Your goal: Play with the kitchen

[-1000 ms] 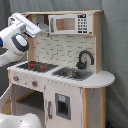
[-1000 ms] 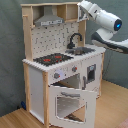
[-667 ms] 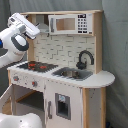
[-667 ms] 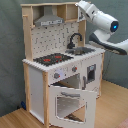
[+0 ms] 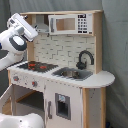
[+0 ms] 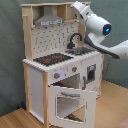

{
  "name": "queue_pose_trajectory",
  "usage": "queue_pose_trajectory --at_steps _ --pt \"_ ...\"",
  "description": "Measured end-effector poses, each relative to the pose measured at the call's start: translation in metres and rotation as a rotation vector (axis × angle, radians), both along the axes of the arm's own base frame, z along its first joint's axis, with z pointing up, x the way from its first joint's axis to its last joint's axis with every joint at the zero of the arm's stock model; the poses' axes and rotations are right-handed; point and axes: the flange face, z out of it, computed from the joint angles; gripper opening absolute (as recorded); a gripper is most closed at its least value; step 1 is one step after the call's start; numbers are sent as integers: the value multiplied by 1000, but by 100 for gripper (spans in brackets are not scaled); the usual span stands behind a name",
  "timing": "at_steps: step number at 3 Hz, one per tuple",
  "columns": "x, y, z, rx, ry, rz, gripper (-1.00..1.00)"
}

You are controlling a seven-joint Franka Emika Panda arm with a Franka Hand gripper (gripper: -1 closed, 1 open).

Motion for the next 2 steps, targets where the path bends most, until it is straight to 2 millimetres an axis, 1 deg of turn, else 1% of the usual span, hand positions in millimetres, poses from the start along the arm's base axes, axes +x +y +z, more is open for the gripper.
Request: queue_pose_trajectory --at_steps 2 --pt "10 23 -5 85 -22 3 100"
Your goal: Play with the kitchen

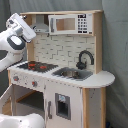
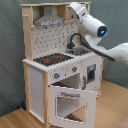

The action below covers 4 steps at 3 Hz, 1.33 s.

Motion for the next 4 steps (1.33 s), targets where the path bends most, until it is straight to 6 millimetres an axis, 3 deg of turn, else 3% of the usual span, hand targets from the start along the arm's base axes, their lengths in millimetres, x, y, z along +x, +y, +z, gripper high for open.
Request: queue_pose_trajectory --at_steps 2,4 --pt "9 23 -2 137 -24 -13 100" --pt "11 26 1 319 -27 -47 100"
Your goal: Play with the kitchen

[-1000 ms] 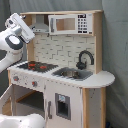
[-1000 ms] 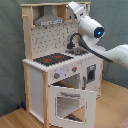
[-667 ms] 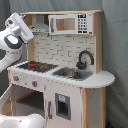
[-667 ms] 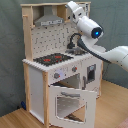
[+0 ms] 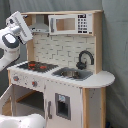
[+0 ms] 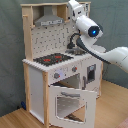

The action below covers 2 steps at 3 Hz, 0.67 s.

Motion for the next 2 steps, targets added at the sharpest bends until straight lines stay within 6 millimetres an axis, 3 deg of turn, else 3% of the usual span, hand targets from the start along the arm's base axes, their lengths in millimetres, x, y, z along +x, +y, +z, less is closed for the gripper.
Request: queue_pose_trajectory --at_steps 2 --pt "8 -3 -7 187 35 -65 100"
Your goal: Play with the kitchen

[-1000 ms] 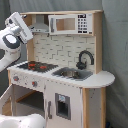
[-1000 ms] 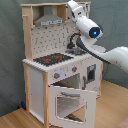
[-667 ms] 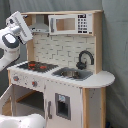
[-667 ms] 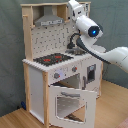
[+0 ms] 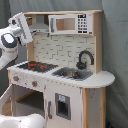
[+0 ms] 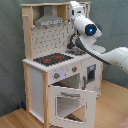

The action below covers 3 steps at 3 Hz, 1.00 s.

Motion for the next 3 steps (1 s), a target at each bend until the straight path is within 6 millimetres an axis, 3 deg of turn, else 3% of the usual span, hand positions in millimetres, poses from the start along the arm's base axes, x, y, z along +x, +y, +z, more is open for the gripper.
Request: queue_pose_trajectory --at_steps 3 --pt "13 -8 -9 193 61 -172 100"
